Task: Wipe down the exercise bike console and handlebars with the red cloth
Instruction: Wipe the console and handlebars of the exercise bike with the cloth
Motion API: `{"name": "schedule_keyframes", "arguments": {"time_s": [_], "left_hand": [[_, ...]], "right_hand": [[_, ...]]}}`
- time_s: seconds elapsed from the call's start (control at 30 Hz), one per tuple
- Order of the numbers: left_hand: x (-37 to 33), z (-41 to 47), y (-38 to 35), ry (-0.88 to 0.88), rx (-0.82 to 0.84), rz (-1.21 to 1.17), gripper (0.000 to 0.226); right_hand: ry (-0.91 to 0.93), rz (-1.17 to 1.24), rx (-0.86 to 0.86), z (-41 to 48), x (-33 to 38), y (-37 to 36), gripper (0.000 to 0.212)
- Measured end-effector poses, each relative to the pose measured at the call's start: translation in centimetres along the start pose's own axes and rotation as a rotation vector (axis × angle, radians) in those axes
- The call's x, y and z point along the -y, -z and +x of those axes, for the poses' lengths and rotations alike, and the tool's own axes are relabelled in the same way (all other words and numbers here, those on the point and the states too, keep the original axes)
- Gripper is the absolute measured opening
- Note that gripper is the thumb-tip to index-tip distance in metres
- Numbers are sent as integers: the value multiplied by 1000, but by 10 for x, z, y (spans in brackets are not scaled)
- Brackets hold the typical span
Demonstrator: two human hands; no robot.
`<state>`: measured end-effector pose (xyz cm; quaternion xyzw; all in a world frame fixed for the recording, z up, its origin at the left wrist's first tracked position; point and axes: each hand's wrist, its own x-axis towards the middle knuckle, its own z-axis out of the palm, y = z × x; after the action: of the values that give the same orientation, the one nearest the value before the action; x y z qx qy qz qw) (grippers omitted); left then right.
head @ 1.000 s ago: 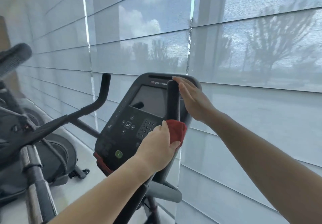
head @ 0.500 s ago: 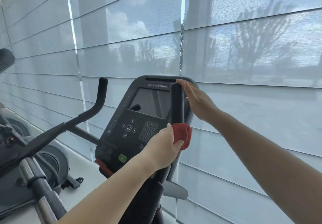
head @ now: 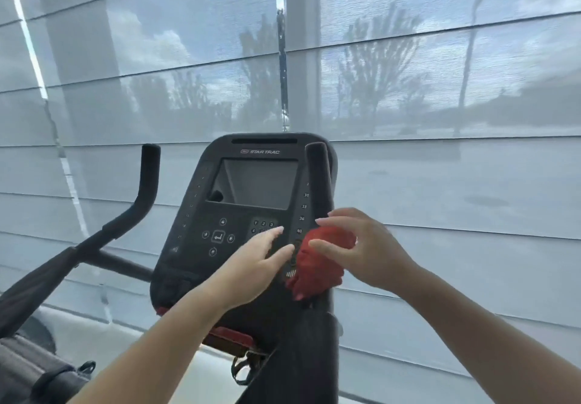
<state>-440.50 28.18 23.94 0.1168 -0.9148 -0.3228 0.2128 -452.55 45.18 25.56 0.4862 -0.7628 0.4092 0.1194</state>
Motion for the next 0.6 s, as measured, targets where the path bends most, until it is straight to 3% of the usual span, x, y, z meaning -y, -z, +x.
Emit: {"name": "schedule_keyframes", "arguments": {"time_s": [0.1,0.37,0.6], "left_hand": [[16,19,9,-47,-20,156,52],[48,72,-24,-153,23,409,53],[84,86,-41,-149,20,504,61]], "right_hand": [[-42,-124,8,-3,13,-14,59],[-208,76,-119,-21,10,-7,19],[-194,159,-341,-1,5,10,23]]}}
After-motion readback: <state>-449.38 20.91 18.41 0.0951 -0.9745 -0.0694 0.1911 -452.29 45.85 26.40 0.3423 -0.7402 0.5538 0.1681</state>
